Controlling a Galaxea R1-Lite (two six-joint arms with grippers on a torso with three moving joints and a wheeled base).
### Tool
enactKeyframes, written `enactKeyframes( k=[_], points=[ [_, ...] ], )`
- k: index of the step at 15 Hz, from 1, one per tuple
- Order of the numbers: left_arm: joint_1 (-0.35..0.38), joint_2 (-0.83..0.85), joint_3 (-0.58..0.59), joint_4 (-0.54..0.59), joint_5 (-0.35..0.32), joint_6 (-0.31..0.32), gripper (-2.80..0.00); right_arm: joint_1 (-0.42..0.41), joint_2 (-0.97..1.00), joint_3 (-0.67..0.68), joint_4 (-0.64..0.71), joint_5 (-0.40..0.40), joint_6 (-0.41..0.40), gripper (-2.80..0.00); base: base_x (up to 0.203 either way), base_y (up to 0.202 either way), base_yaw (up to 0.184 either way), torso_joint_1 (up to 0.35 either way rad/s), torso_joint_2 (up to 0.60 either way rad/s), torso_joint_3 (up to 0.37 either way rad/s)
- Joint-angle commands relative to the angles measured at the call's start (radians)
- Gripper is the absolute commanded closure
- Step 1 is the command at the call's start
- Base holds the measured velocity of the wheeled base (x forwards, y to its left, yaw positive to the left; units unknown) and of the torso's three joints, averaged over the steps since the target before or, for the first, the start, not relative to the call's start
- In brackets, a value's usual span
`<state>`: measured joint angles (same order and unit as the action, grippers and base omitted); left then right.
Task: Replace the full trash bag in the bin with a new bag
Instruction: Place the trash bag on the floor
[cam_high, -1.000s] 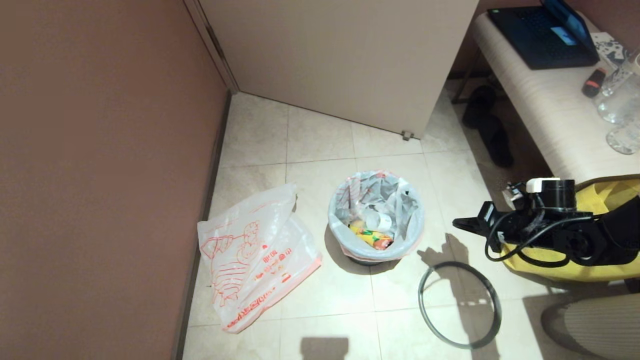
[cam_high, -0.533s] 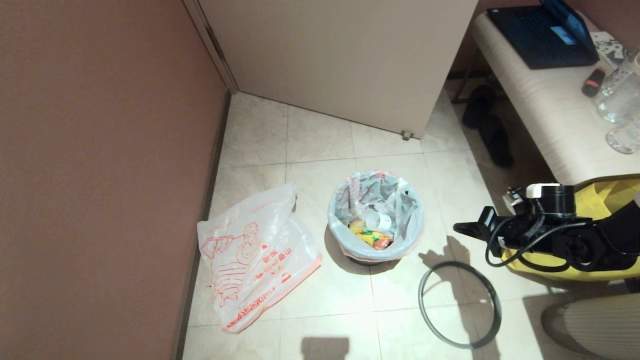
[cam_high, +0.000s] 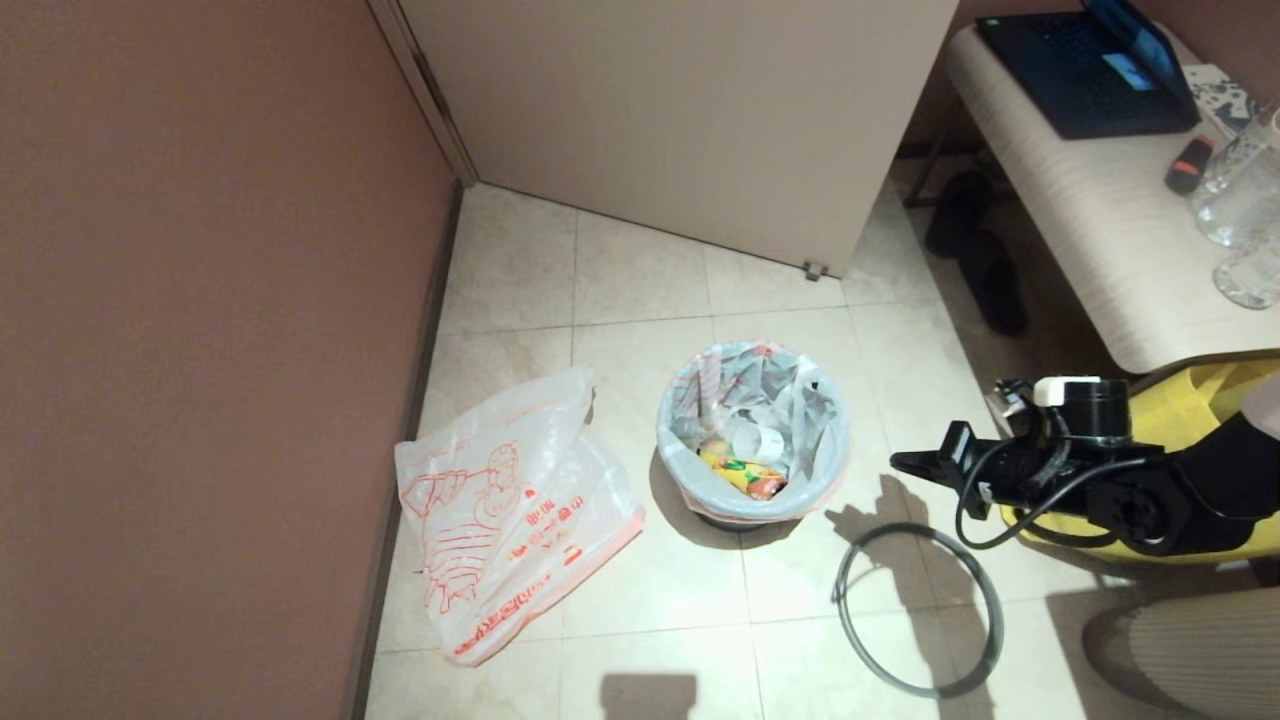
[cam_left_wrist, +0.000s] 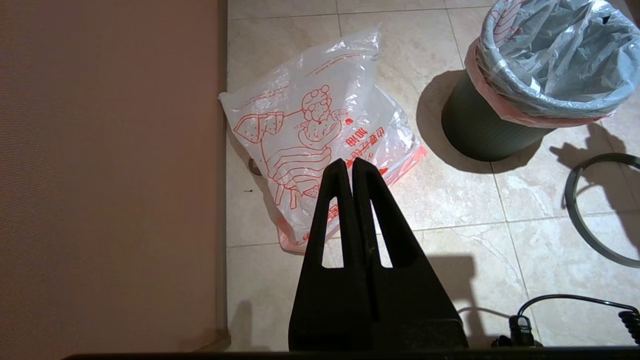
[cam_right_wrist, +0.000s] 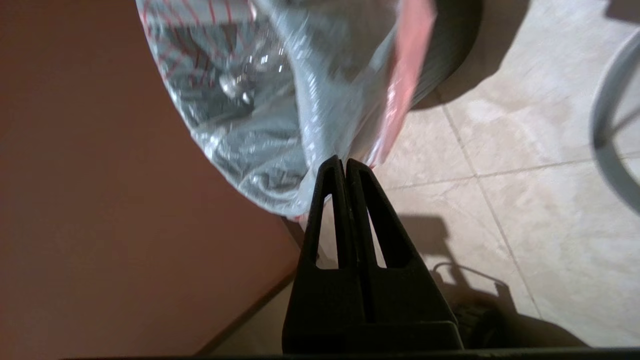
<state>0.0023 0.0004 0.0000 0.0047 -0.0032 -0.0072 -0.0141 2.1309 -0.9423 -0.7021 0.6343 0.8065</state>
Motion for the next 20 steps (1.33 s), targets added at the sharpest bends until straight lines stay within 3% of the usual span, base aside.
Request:
enactKeyframes(
  k=[1, 7, 11, 13, 16, 17, 20],
  points=[
    [0.0, 0.001, 0.0, 0.0, -0.001, -0.001, 0.0, -0.006, 0.006, 0.011, -0.017, 0.017, 0.011, 0.0, 0.0, 0.0, 0.0, 0.0, 0.0, 0.0],
    [0.0, 0.001, 0.0, 0.0, -0.001, -0.001, 0.0, 0.051, 0.077, -0.047, -0.025, 0.029, 0.021, 0.0, 0.0, 0.0, 0.0, 0.0, 0.0, 0.0],
    [0.001, 0.001, 0.0, 0.0, 0.0, -0.001, 0.0, 0.023, 0.142, -0.108, -0.024, 0.03, 0.026, 0.0, 0.0, 0.0, 0.0, 0.0, 0.0, 0.0],
    [0.001, 0.001, 0.0, 0.0, -0.001, -0.001, 0.0, 0.018, 0.193, -0.222, -0.014, 0.031, 0.059, 0.0, 0.0, 0.0, 0.0, 0.0, 0.0, 0.0],
    [0.001, 0.001, 0.0, 0.0, -0.001, -0.001, 0.0, 0.022, 0.262, -0.46, 0.124, 0.03, 0.088, 0.0, 0.0, 0.0, 0.0, 0.0, 0.0, 0.0],
    [0.001, 0.001, 0.0, 0.0, 0.0, -0.001, 0.0, 0.017, 0.299, -0.51, 0.199, 0.027, 0.109, 0.0, 0.0, 0.0, 0.0, 0.0, 0.0, 0.0],
    [0.001, 0.001, 0.0, 0.0, 0.0, -0.001, 0.0, -0.015, 0.326, -0.578, 0.26, 0.029, 0.27, 0.0, 0.0, 0.0, 0.0, 0.0, 0.0, 0.0]
  ],
)
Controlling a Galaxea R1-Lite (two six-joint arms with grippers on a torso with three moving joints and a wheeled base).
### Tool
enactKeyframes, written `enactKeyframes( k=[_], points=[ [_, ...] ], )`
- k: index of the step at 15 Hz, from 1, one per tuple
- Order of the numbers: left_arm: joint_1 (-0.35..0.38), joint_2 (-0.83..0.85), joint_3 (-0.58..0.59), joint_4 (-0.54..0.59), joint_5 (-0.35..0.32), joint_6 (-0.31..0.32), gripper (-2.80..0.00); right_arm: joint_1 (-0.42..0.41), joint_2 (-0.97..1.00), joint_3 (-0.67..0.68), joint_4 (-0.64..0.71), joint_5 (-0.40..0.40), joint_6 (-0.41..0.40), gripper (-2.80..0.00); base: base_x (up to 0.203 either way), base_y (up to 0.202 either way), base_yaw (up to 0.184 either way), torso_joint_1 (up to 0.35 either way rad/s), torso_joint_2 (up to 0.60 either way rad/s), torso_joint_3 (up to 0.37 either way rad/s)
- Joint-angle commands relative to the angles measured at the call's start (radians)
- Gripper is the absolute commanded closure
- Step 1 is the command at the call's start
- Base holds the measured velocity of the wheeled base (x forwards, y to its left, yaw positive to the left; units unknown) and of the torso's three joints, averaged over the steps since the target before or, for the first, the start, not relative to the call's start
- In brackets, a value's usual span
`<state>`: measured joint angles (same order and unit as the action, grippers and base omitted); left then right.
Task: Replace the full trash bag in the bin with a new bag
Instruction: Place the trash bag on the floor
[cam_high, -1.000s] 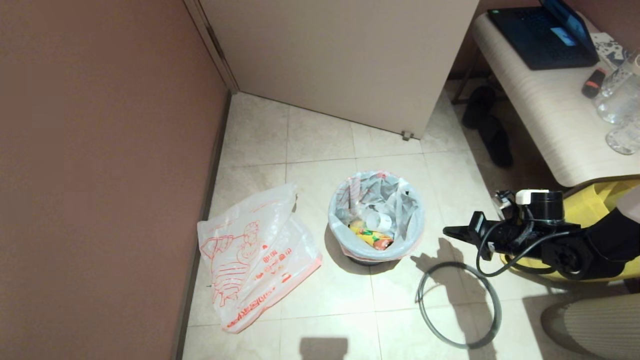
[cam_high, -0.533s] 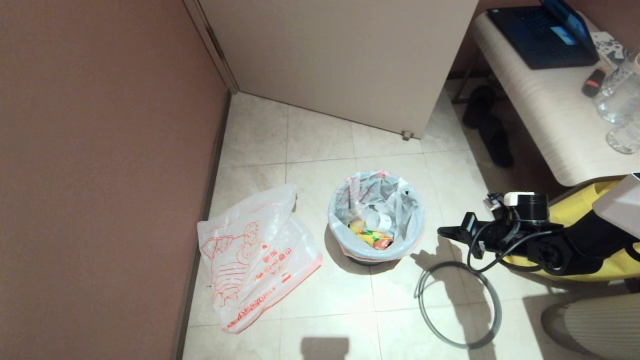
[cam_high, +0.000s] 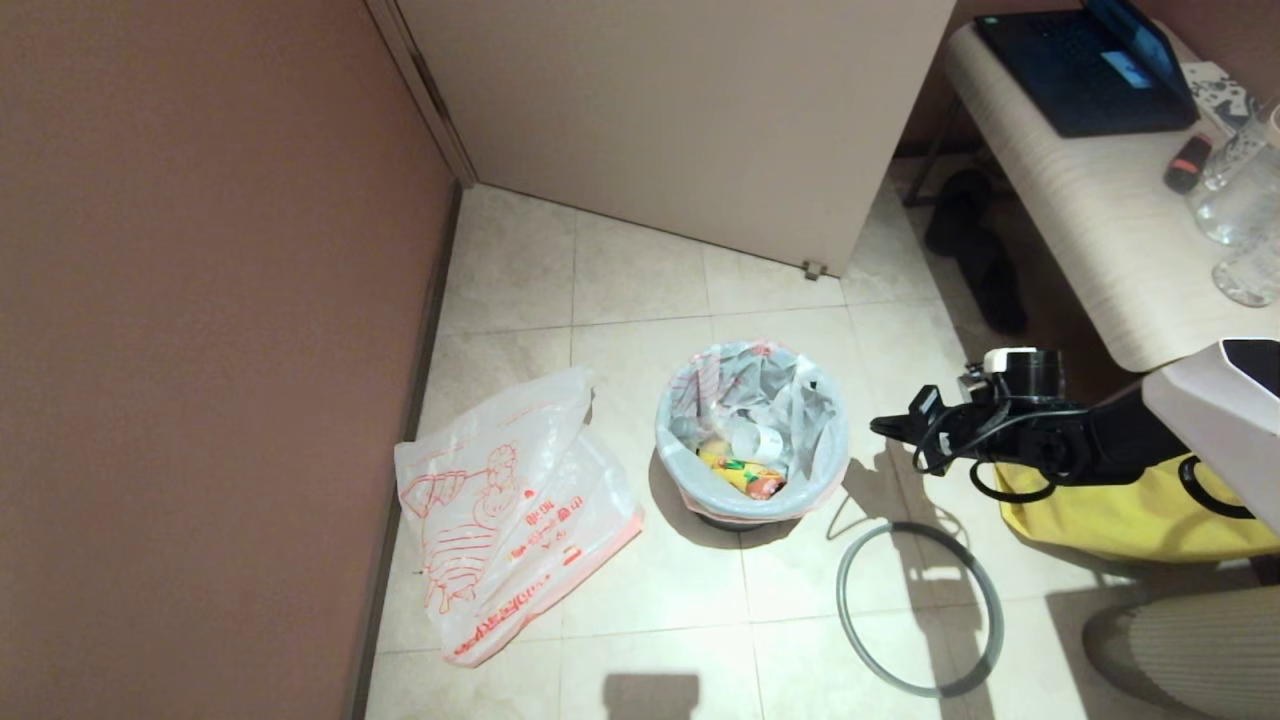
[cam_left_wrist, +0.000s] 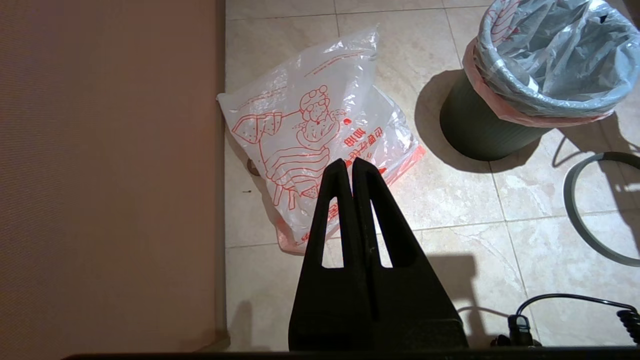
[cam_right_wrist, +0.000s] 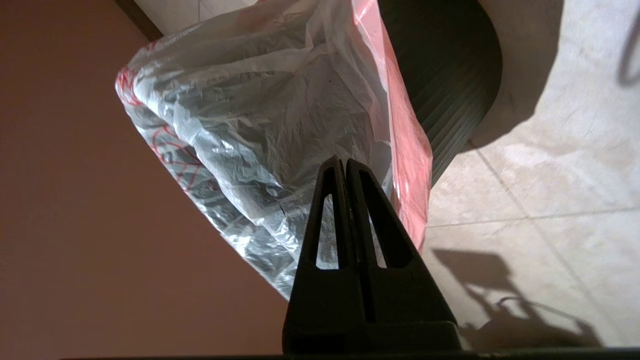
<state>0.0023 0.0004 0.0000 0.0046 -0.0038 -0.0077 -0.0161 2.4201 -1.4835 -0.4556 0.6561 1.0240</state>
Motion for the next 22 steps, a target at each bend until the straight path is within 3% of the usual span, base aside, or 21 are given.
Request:
enactKeyframes(
  k=[1, 2, 3, 8, 10, 12, 16, 22],
  points=[
    [-0.001, 0.001, 0.0, 0.0, 0.0, 0.0, 0.0, -0.017, 0.049, -0.06, 0.028, 0.008, 0.101, 0.0, 0.0, 0.0, 0.0, 0.0, 0.0, 0.0],
    [0.0, 0.001, 0.0, 0.0, -0.001, 0.0, 0.0, -0.022, 0.063, -0.078, 0.034, 0.009, 0.128, -1.17, 0.0, 0.0, 0.0, 0.0, 0.0, 0.0],
    [0.0, 0.0, 0.0, 0.0, 0.0, 0.0, 0.0, -0.03, 0.063, -0.084, 0.036, 0.014, 0.143, -2.8, 0.0, 0.0, 0.0, 0.0, 0.0, 0.0],
    [0.001, 0.001, 0.0, 0.0, -0.001, 0.0, 0.0, -0.034, 0.115, -0.182, 0.115, 0.046, 0.312, -2.8, 0.0, 0.0, 0.0, 0.0, 0.0, 0.0],
    [0.001, 0.001, 0.0, 0.0, 0.001, 0.0, 0.0, 0.013, 0.124, -0.236, 0.251, 0.046, 0.428, -2.8, 0.0, 0.0, 0.0, 0.0, 0.0, 0.0],
    [0.0, 0.001, 0.0, 0.0, 0.0, 0.0, 0.0, 0.061, 0.128, -0.259, 0.269, 0.02, 0.514, -2.8, 0.0, 0.0, 0.0, 0.0, 0.0, 0.0],
    [0.001, 0.001, 0.0, 0.0, 0.0, 0.0, 0.0, 0.079, 0.13, -0.266, 0.259, 0.003, 0.61, -2.8, 0.0, 0.0, 0.0, 0.0, 0.0, 0.0],
    [0.001, 0.001, 0.0, 0.0, 0.0, 0.0, 0.0, 0.078, 0.134, -0.247, 0.305, -0.008, 0.625, -2.8, 0.0, 0.0, 0.0, 0.0, 0.0, 0.0]
  ],
)
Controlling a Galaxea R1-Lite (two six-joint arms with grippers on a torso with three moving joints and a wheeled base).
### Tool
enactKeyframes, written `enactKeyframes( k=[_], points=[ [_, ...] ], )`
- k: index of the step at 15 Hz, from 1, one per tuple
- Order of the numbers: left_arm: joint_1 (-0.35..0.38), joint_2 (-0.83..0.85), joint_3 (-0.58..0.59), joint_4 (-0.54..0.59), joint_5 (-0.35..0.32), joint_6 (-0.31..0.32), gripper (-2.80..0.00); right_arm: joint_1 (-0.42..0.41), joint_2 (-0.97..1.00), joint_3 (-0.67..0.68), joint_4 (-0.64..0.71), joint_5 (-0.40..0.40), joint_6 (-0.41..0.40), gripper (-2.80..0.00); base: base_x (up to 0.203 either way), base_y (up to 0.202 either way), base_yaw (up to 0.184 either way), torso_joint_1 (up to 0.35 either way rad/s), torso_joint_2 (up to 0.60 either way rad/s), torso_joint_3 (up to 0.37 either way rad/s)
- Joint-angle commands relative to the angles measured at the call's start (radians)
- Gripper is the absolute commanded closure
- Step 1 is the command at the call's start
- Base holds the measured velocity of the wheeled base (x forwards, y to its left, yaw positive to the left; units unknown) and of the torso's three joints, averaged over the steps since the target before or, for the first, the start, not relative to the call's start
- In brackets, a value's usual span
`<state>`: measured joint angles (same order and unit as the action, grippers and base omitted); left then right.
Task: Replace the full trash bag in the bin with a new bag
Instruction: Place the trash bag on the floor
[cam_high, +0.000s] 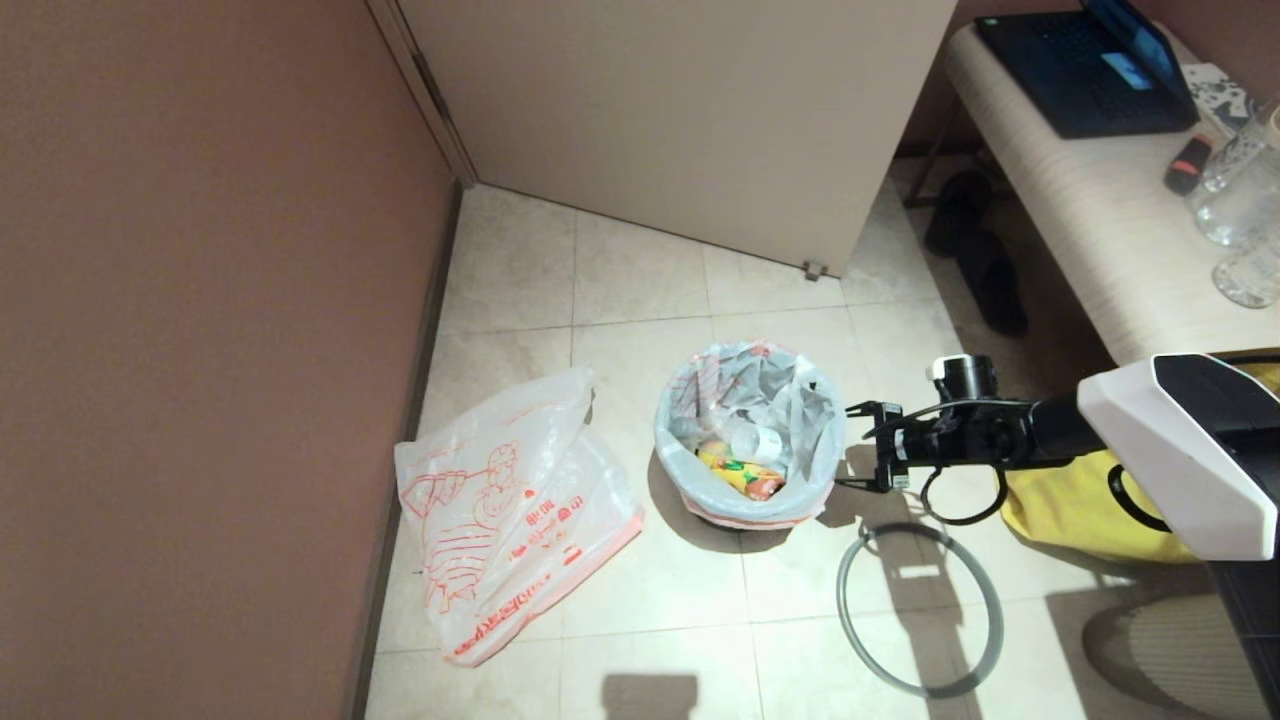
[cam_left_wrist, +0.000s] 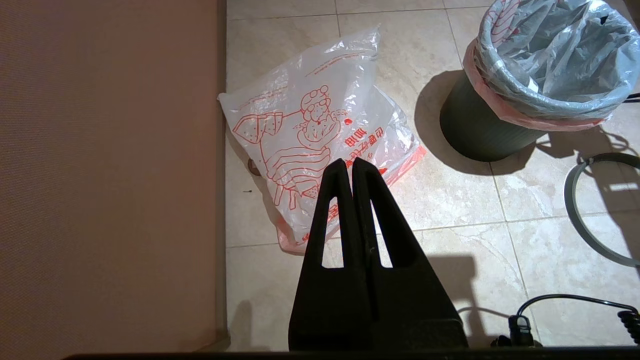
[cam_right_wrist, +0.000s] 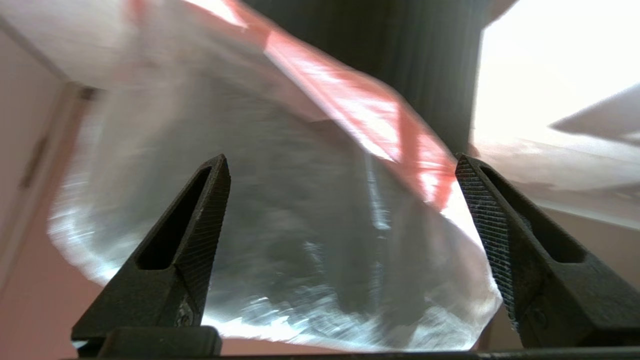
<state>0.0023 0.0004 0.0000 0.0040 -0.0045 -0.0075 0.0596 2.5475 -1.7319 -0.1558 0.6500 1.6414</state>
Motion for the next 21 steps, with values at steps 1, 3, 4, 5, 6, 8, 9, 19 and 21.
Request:
enactKeyframes(
  k=[1, 3, 4, 5, 6, 8, 9, 19, 21],
  points=[
    [0.001, 0.001, 0.0, 0.001, 0.001, 0.0, 0.0, 0.003, 0.004, 0.002, 0.02, -0.018, 0.002, -2.8, 0.0, 0.0, 0.0, 0.0, 0.0, 0.0],
    [0.001, 0.001, 0.0, 0.001, 0.0, 0.0, 0.0, 0.004, 0.004, 0.002, 0.124, -0.048, -0.047, -2.8, 0.0, 0.0, 0.0, 0.0, 0.0, 0.0],
    [0.0, 0.001, 0.0, 0.001, 0.001, 0.0, 0.0, 0.003, 0.001, 0.002, 0.247, -0.073, -0.117, -2.8, 0.0, 0.0, 0.0, 0.0, 0.0, 0.0],
    [0.001, 0.001, 0.0, 0.001, 0.001, 0.0, 0.0, -0.006, -0.012, 0.0, 0.38, -0.1, -0.206, -2.8, 0.0, 0.0, 0.0, 0.0, 0.0, 0.0],
    [0.001, 0.001, 0.0, 0.001, 0.001, 0.0, 0.0, -0.021, -0.046, 0.002, 0.447, -0.114, -0.254, -2.8, 0.0, 0.0, 0.0, 0.0, 0.0, 0.0],
    [0.001, 0.001, 0.0, 0.001, 0.001, 0.0, 0.0, -0.025, -0.132, 0.008, 0.487, -0.133, -0.288, -2.8, 0.0, 0.0, 0.0, 0.0, 0.0, 0.0],
    [0.001, 0.001, 0.0, 0.001, 0.0, 0.0, 0.0, 0.007, -0.162, 0.01, 0.544, -0.144, -0.304, -2.8, 0.0, 0.0, 0.0, 0.0, 0.0, 0.0],
    [0.001, 0.001, 0.0, 0.001, 0.0, 0.0, 0.0, 0.265, -0.155, 0.051, 0.626, -0.312, -0.357, -2.8, 0.0, 0.0, 0.0, 0.0, 0.0, 0.0],
    [0.001, 0.001, 0.0, 0.001, 0.001, 0.0, 0.0, 0.255, -0.096, -0.025, 0.633, -0.336, -0.36, -2.8, 0.0, 0.0, 0.0, 0.0, 0.0, 0.0]
  ],
)
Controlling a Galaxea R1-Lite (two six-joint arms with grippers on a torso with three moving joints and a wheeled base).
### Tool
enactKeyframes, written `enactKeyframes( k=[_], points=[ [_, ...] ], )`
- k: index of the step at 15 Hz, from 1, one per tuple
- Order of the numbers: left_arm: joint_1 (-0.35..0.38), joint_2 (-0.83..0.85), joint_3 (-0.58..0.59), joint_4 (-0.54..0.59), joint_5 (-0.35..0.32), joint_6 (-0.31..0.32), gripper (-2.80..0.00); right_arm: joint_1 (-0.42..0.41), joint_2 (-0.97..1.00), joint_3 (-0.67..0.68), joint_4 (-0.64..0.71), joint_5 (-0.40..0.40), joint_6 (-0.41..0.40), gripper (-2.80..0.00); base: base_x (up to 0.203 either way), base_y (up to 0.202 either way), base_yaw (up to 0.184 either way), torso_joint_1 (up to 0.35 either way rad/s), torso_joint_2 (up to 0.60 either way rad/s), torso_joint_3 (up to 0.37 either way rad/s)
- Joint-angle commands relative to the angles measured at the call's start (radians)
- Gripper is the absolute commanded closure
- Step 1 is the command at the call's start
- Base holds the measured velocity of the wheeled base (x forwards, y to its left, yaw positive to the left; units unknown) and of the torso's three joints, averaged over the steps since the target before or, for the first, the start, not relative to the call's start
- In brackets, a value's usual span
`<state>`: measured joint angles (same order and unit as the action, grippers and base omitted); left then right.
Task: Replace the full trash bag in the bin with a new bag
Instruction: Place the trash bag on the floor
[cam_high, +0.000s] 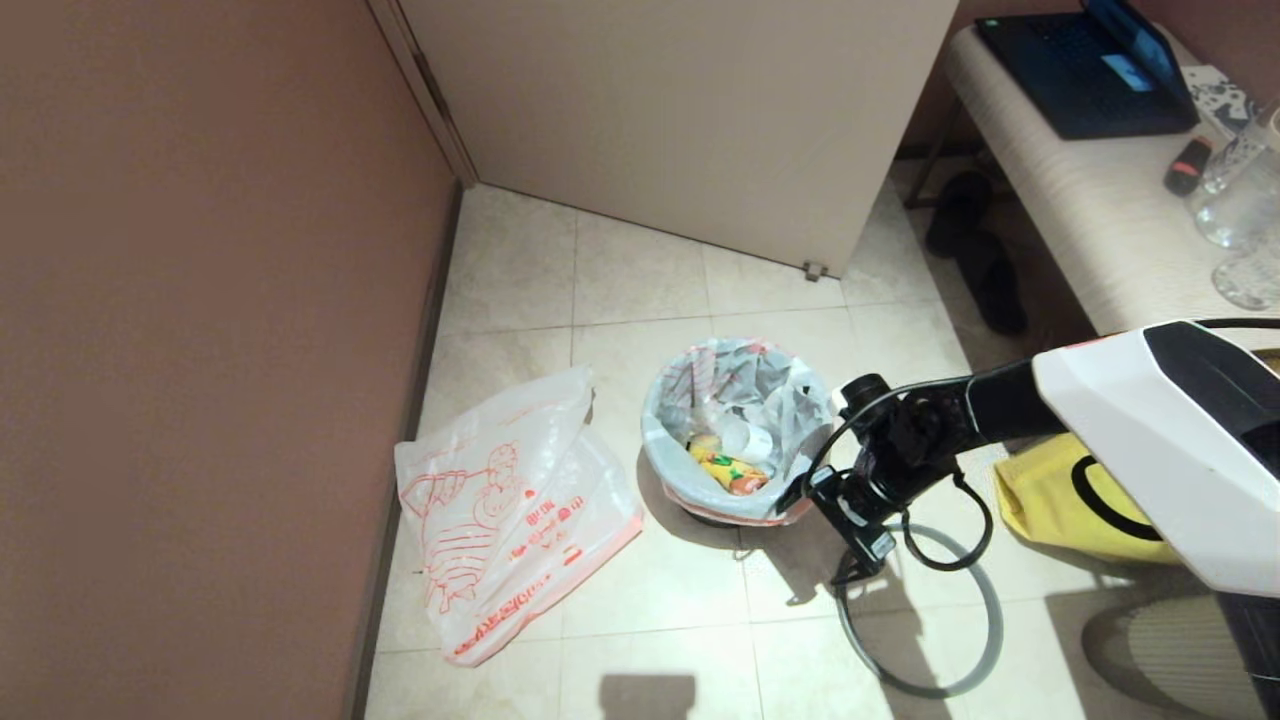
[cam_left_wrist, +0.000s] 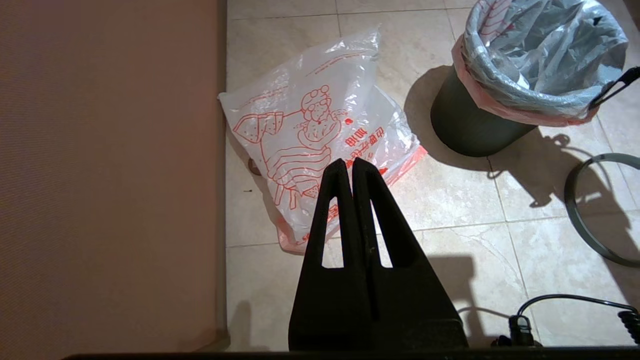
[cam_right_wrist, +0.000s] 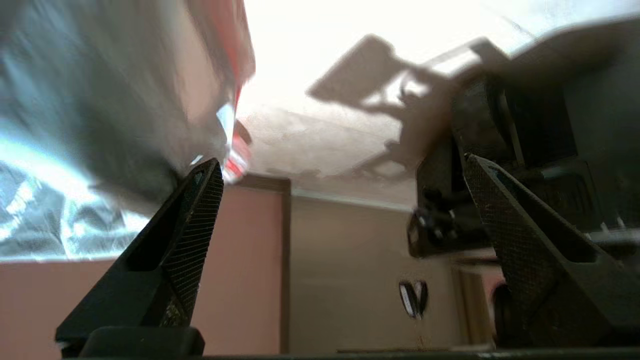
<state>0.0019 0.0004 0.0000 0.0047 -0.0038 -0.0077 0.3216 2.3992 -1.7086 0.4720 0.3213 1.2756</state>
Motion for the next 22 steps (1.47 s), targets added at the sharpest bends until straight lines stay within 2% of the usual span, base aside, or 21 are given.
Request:
enactKeyframes(
  k=[1, 5, 9, 11, 14, 15, 19, 22],
  points=[
    [0.001, 0.001, 0.0, 0.0, 0.001, 0.0, 0.0, -0.028, 0.068, -0.083, 0.008, -0.016, -0.001, -2.8, 0.0, 0.0, 0.0, 0.0, 0.0, 0.0],
    [0.001, 0.001, 0.0, 0.0, 0.001, 0.0, 0.0, -0.093, 0.085, -0.255, 0.009, -0.022, -0.009, -2.8, 0.0, 0.0, 0.0, 0.0, 0.0, 0.0],
    [0.0, 0.001, 0.0, 0.0, 0.0, 0.0, 0.0, -0.159, 0.065, -0.276, -0.173, -0.035, -0.053, -2.8, 0.0, 0.0, 0.0, 0.0, 0.0, 0.0],
    [0.001, 0.001, 0.0, 0.0, -0.001, 0.0, 0.0, -0.179, 0.05, -0.271, -0.189, -0.033, -0.061, -2.8, 0.0, 0.0, 0.0, 0.0, 0.0, 0.0],
    [0.001, 0.001, 0.0, 0.0, 0.0, 0.0, 0.0, -0.124, 0.045, -0.229, 0.027, -0.034, -0.059, -2.8, 0.0, 0.0, 0.0, 0.0, 0.0, 0.0],
    [0.001, 0.001, 0.0, 0.0, 0.001, 0.0, 0.0, -0.104, 0.045, -0.201, 0.056, -0.035, -0.059, -2.8, 0.0, 0.0, 0.0, 0.0, 0.0, 0.0],
    [0.001, 0.001, 0.0, 0.0, 0.001, 0.0, 0.0, -0.034, 0.066, -0.189, 0.051, -0.033, -0.043, -2.8, 0.0, 0.0, 0.0, 0.0, 0.0, 0.0],
    [0.0, 0.001, 0.0, 0.0, 0.0, 0.0, 0.0, -0.023, 0.08, -0.188, -0.058, -0.031, -0.004, -2.8, 0.0, 0.0, 0.0, 0.0, 0.0, 0.0]
  ],
)
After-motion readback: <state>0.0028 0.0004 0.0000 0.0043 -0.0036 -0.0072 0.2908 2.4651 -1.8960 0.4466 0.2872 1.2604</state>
